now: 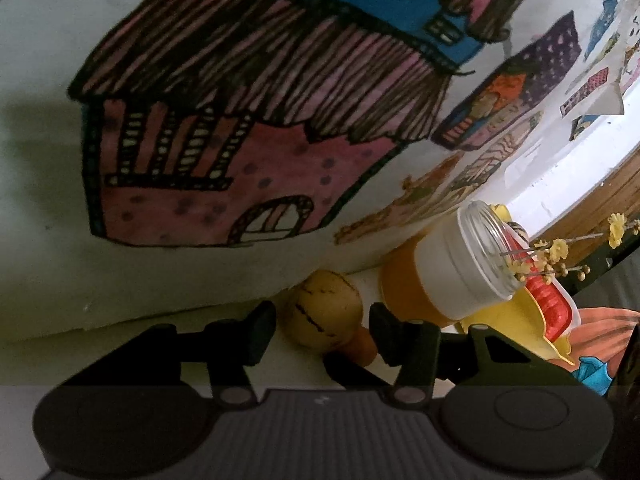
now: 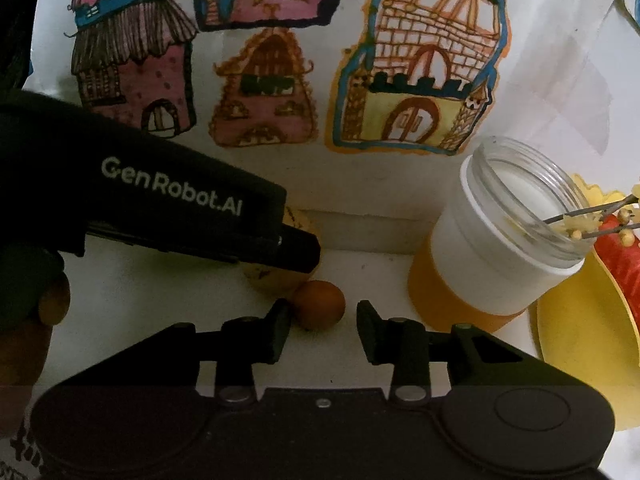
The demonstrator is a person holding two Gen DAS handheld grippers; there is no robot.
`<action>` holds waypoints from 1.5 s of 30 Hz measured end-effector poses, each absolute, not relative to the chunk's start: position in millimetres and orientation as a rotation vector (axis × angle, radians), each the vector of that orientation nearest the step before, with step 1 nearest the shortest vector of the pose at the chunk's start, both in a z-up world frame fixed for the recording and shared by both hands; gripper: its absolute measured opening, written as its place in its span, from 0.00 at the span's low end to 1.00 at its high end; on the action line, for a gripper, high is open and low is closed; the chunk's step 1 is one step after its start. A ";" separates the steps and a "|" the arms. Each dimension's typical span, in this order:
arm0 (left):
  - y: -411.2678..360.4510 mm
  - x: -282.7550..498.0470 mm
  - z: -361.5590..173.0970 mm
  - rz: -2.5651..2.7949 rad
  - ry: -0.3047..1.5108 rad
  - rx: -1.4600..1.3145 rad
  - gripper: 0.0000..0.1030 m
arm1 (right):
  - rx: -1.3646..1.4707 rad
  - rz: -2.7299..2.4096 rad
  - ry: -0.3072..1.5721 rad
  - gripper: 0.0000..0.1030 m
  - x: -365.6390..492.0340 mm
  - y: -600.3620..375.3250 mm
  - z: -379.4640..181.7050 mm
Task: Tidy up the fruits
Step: 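Grasp the tan round fruit with the left tool while the right tool grasps the small orange fruit, then carry the tan fruit and the orange fruit over the metal tray with both tools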
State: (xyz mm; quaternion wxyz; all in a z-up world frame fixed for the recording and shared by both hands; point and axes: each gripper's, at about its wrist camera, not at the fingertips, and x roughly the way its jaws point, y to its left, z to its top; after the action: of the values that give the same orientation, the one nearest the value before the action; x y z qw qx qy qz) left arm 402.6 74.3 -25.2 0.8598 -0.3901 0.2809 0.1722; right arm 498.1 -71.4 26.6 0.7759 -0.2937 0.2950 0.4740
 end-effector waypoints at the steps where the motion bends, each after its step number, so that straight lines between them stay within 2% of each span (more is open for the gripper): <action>1: 74.6 404.8 -25.3 0.360 0.593 -0.821 0.50 | -0.634 1.030 0.637 0.34 498.8 -70.4 25.5; 6: 74.1 409.6 -28.3 0.360 0.594 -0.826 0.47 | -0.637 1.032 0.626 0.30 497.2 -70.0 24.7; 22: 62.9 397.3 -30.0 0.340 0.588 -0.790 0.45 | -0.653 1.016 0.620 0.30 481.1 -89.8 28.7; 45: 23.8 390.5 -4.8 0.248 0.589 -0.710 0.45 | -0.633 0.931 0.583 0.30 446.1 -136.1 65.1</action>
State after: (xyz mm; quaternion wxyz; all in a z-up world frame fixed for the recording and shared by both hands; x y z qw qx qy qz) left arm 390.5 23.8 -4.8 0.8881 -0.3415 0.2836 0.1194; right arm 446.1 -136.1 65.1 0.8056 -0.2955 0.2726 0.4351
